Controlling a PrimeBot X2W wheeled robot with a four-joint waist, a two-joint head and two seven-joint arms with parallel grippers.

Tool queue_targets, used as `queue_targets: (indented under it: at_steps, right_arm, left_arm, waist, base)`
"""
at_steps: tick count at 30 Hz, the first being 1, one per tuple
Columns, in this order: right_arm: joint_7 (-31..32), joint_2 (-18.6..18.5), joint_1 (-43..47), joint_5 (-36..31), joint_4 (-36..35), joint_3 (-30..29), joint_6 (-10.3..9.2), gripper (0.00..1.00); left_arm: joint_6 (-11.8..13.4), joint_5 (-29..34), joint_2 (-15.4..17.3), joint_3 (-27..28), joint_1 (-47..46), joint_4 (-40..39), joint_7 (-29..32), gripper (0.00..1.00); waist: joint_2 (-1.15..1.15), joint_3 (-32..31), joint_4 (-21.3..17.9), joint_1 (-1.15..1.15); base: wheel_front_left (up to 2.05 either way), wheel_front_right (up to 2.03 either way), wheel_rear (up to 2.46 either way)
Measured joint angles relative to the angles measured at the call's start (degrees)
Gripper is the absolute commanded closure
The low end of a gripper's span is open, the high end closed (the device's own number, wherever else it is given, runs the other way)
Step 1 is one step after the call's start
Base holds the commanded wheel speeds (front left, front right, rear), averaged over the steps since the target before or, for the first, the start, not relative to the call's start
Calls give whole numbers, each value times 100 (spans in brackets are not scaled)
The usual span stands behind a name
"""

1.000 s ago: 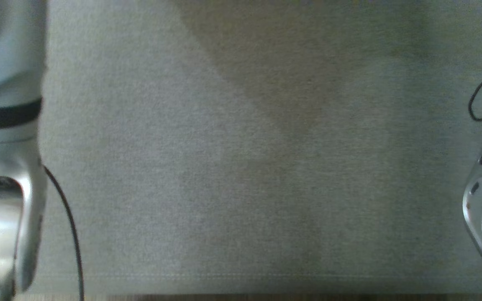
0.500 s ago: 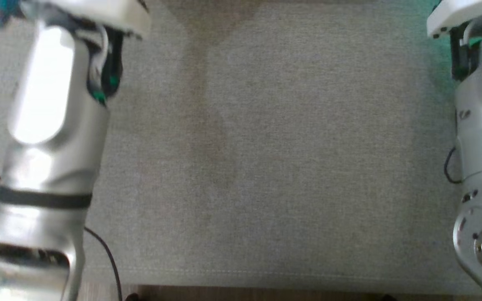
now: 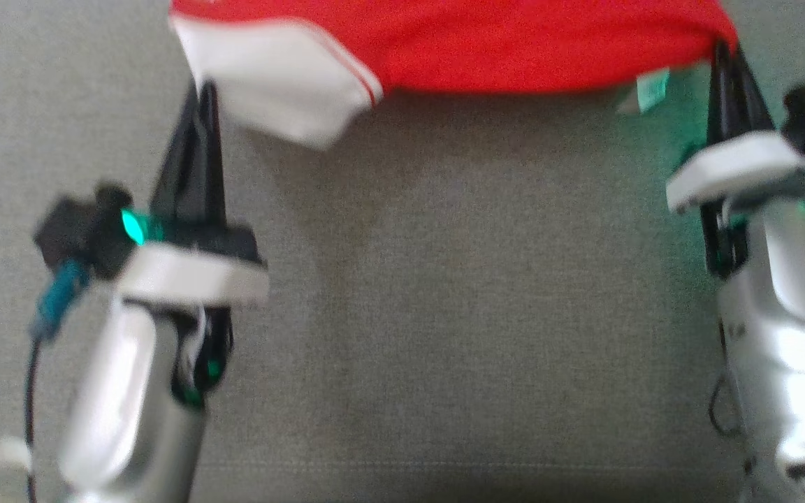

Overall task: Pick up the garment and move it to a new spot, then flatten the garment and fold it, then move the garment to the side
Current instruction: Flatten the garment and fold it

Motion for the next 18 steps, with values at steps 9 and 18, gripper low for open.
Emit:
queue_targets:
  at_steps: [9,18]
  right_arm:
    - [322,-92,2116,584,-1544,16,0,100]
    - [1100,144,4095,814,-3214,-179,0,100]
  left_arm:
    - [152,22,23,-294,1907,-861,2,100]
    - [452,-31,80,-345,3212,-1621,76,100]
  waist:
    - [0,-869,80,0]
    - [0,-1382,68,0]
  base:
    - [0,0,0]
    - [0,0,0]
